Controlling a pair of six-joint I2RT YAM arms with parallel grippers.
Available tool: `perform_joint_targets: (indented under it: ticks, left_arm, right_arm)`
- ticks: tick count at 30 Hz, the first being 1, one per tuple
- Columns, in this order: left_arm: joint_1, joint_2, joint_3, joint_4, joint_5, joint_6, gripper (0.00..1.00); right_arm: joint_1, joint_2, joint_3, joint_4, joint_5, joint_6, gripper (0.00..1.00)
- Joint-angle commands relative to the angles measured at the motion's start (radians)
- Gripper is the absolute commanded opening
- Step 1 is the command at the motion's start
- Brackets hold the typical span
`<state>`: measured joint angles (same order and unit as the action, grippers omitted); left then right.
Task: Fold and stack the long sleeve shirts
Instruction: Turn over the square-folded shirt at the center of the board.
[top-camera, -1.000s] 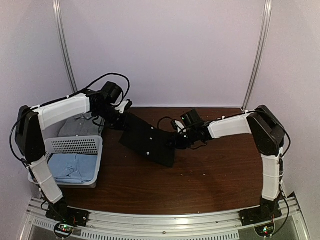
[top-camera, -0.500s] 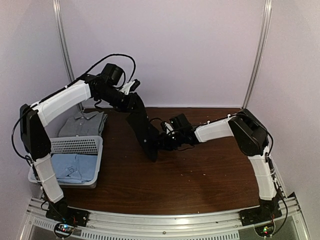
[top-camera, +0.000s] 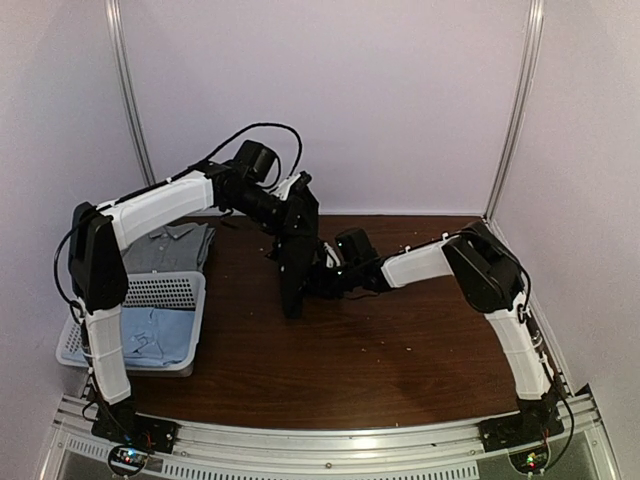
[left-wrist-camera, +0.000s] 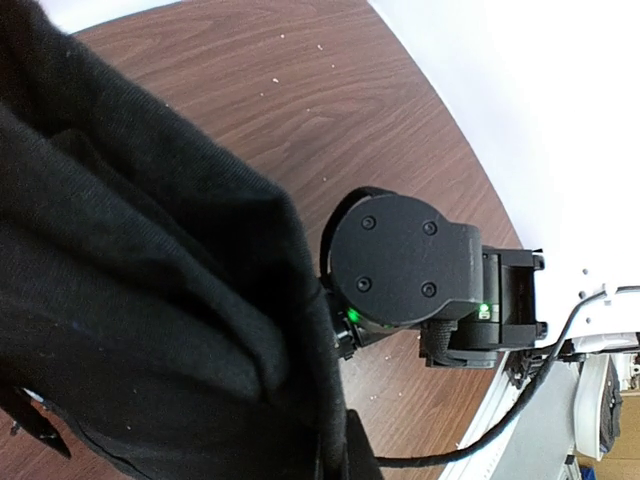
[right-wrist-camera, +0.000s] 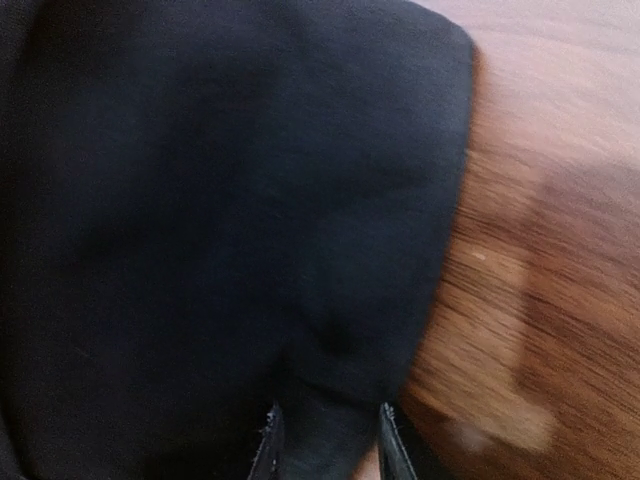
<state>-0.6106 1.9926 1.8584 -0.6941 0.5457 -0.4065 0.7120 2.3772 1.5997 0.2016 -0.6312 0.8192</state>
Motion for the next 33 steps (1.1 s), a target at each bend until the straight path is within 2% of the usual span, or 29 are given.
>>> perform_joint_targets:
  ticks: [1, 8, 14, 18, 21, 24, 26, 30, 33]
  left_arm:
    - [-0.006, 0.017, 0.009, 0.106, 0.055, -0.028, 0.0]
    - [-0.006, 0.044, 0.024, 0.105, 0.07, -0.027, 0.0]
    - [-0.014, 0.073, 0.049, 0.119, 0.095, -0.039, 0.0]
    - [-0.055, 0.138, 0.1, 0.162, 0.125, -0.071, 0.0]
    - [-0.114, 0.246, 0.181, 0.202, 0.152, -0.132, 0.0]
    - [-0.175, 0.381, 0.304, 0.258, 0.148, -0.245, 0.34]
    - [-0.206, 0.452, 0.381, 0.317, 0.168, -0.327, 0.49]
    - [-0.214, 0.441, 0.395, 0.355, 0.116, -0.348, 0.69]
    - [-0.174, 0.36, 0.261, 0.38, 0.074, -0.344, 0.71]
  right_arm:
    - [-0.023, -0.053, -0.076, 0.079, -0.006, 0.022, 0.33]
    - [-0.092, -0.162, -0.219, 0.166, -0.008, 0.035, 0.35]
    - [-0.186, -0.346, -0.383, 0.192, 0.019, 0.026, 0.36]
    - [-0.275, -0.482, -0.459, 0.113, 0.054, -0.024, 0.4]
    - [-0.347, -0.583, -0.502, 0.011, 0.096, -0.088, 0.43]
    - [-0.414, -0.674, -0.544, -0.082, 0.154, -0.151, 0.47]
    - [-0.443, -0.715, -0.57, -0.121, 0.187, -0.183, 0.5]
    - [-0.449, -0.72, -0.58, -0.173, 0.179, -0.223, 0.53]
    - [-0.431, -0.694, -0.586, -0.178, 0.165, -0.24, 0.54]
